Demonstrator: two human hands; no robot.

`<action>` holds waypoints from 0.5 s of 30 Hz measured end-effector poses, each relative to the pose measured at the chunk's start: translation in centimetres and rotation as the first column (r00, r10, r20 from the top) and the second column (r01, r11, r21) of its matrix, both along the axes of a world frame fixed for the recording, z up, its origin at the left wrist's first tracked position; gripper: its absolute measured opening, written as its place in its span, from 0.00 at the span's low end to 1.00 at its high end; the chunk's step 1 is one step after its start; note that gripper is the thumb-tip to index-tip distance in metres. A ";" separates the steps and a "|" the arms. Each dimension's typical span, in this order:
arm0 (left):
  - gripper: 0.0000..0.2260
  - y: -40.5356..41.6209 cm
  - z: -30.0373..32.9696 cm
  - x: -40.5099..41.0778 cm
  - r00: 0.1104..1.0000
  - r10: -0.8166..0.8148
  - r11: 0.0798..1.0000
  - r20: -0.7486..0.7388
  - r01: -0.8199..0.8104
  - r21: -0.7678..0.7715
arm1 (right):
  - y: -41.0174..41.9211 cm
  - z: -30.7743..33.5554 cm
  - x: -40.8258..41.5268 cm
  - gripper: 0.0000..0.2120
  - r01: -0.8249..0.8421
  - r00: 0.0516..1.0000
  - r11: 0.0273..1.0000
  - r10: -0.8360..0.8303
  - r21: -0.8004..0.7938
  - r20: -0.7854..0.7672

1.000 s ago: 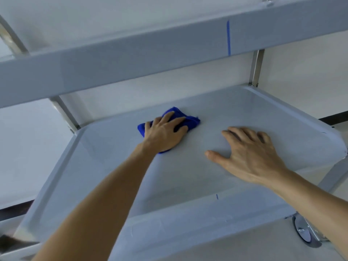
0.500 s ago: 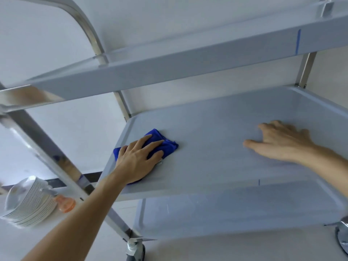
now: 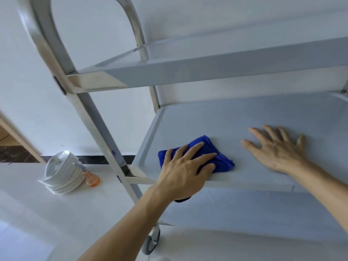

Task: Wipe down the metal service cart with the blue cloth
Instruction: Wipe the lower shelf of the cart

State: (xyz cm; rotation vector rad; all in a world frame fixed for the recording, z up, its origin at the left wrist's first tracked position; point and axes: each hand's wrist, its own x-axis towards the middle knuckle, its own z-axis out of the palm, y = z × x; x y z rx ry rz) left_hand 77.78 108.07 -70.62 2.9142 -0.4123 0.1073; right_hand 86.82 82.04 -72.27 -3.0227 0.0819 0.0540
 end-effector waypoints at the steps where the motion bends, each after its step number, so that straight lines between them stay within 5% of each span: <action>1: 0.22 0.4 0.3 0.1 1.000 0.008 1.000 -0.018 -0.008 0.009 | -0.1 0.0 0.0 0.40 -0.002 1.000 1.000 0.002 -0.001 0.000; 4: 0.21 4.5 0.4 1.0 0.986 0.167 0.985 -0.028 -0.165 0.056 | -0.1 -0.1 0.0 0.43 -0.007 1.000 1.000 0.007 -0.005 0.006; 8: 0.20 9.4 0.7 3.8 0.859 0.487 0.869 -0.160 -0.495 -0.009 | 0.6 -0.3 0.0 0.43 -0.008 1.000 1.000 0.008 0.006 0.026; 15: 0.22 2.4 0.8 11.8 0.890 0.453 0.891 -0.054 -0.449 0.069 | 0.5 -0.3 0.4 0.38 -0.016 0.999 1.000 0.015 0.006 0.047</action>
